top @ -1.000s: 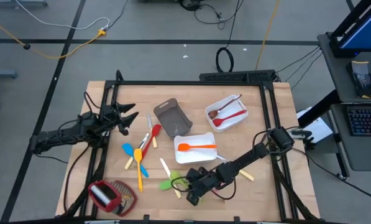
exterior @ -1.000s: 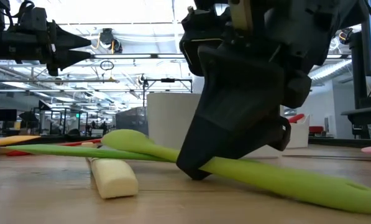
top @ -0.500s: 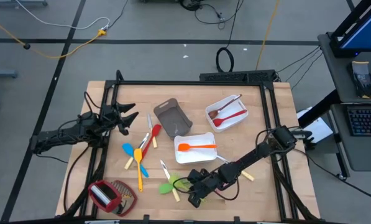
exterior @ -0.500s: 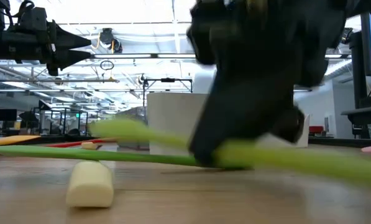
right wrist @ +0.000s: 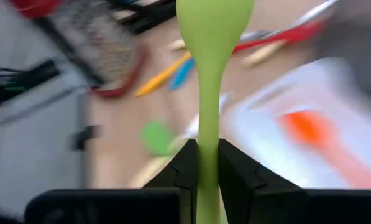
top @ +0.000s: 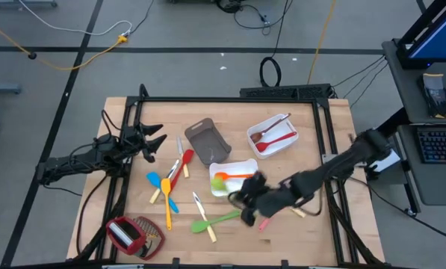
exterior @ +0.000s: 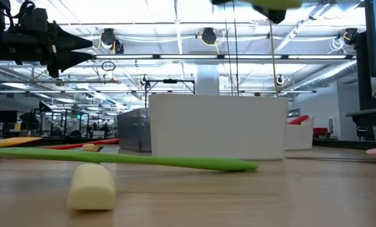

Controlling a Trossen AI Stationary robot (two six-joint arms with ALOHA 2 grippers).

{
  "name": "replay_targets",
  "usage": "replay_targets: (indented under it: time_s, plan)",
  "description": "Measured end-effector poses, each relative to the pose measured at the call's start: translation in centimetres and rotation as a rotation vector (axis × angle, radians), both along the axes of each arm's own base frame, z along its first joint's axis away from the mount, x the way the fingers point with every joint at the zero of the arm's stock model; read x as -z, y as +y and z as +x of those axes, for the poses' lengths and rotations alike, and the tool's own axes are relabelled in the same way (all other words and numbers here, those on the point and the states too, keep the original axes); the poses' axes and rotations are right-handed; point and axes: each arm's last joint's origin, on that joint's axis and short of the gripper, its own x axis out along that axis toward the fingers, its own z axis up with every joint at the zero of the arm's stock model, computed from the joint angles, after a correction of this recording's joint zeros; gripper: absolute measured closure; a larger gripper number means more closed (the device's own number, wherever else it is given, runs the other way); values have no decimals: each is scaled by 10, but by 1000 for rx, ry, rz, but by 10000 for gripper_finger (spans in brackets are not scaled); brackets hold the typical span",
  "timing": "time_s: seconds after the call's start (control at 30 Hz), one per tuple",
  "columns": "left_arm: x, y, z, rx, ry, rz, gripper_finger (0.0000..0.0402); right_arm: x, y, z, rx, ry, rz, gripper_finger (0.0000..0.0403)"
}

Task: Pick & Place Kitchen Items
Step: Put the light green serving spoon into top white bin

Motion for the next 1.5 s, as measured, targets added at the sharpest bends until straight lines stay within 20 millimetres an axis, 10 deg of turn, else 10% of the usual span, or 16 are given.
replay_targets:
  time_s: [0.37, 0.67, 1.07, 1.5]
  plan:
    - [0, 0, 0, -1, -1, -1, 151, -45, -94, -74, 95, 317, -483, 373]
    - [0, 0, 0, 0, -4, -5, 151, -44, -152, -84, -10, 628, -729, 373]
    - [0, 0, 0, 0, -4, -5, 151, 24, -204, -87, -266, 1052, -863, 373]
    - [0, 0, 0, -1, -4, -4, 151, 79, -217, -95, -496, 1180, -1062, 373]
